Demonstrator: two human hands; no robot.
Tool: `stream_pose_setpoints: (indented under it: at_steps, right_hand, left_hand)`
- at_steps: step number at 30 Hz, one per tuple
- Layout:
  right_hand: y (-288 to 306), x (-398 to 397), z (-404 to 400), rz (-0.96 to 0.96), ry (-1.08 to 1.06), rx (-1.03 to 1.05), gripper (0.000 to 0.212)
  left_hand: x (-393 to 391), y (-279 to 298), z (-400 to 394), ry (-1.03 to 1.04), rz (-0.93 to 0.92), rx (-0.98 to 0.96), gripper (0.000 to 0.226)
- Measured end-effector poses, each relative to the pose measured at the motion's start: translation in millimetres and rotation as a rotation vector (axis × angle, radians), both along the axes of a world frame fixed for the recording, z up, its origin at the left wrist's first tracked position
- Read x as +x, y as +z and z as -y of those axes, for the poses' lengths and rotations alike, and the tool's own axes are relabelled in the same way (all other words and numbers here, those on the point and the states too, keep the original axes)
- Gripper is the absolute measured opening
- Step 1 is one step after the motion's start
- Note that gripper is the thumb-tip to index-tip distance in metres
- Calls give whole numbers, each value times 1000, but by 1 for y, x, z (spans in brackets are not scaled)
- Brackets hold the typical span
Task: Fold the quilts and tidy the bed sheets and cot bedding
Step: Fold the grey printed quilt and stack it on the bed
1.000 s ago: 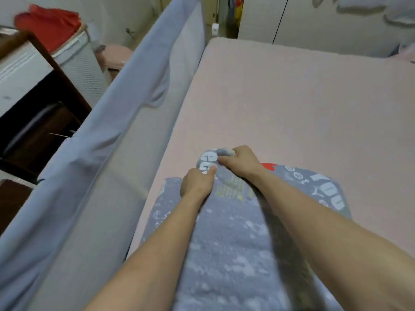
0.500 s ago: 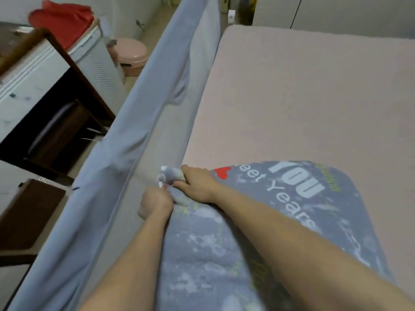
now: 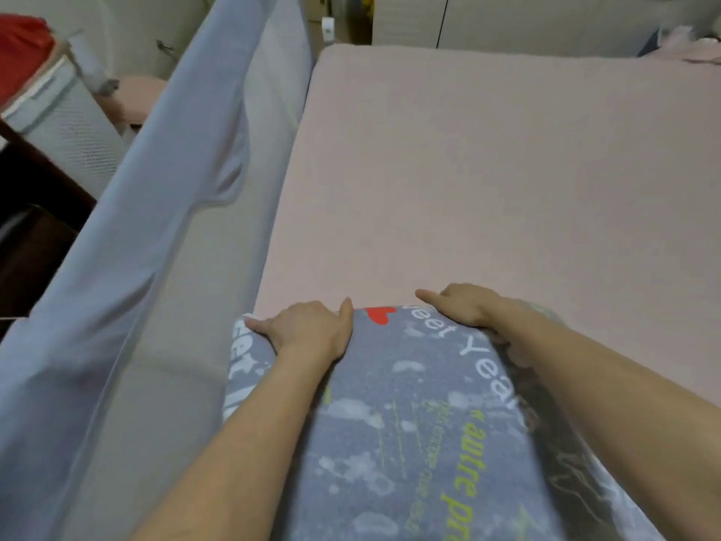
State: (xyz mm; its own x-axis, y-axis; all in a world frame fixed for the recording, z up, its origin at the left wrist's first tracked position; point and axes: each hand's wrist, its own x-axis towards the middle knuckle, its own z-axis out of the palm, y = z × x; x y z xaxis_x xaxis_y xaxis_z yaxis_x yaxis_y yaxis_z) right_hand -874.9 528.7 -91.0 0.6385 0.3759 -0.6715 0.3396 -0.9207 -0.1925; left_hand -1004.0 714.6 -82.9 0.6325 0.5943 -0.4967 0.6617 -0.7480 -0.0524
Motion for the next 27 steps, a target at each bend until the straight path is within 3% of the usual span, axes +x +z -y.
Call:
stream_pose_setpoints:
  at_steps: [3,7,10,13,16,17,18,20,21,23,25,27]
  right_hand:
    - [-14,-32,23,211,-172,87,57]
    - [-17,-117,47,618,-102,165,42]
    - [-23,-150,58,803,-60,344,40]
    - [-26,-147,56,774,-48,312,41]
    - [-29,-103,52,545,-110,249,35]
    - [-33,-78,53,452,-108,275,30]
    - [-36,-51,55,365,-56,280,28]
    - [-36,-5,55,126,172,147,53]
    - [-40,8,54,4,254,56,65]
    - [-45,8,51,-188,260,-50,60]
    - [-39,-10,51,-90,267,6,36]
    - [-23,-39,63,207,302,126,19]
  left_hand:
    - [30,0,36,-211,214,-39,62]
    - [-21,-20,80,-672,575,-101,40]
    - [-46,-42,81,-834,706,-105,33]
    - [-41,-46,81,-760,627,-149,39]
    - [-22,-52,67,-380,425,-260,58]
    - [-17,-55,60,-342,367,-306,69]
    - [-13,-57,54,-358,338,-371,79]
    - [-15,-55,47,-395,386,-512,89]
    - [-17,-52,46,-406,423,-550,88]
    - [-21,-44,48,-502,504,-506,69]
    - [-19,-39,52,-711,693,-353,42]
    - [-18,-33,56,-924,832,-212,35]
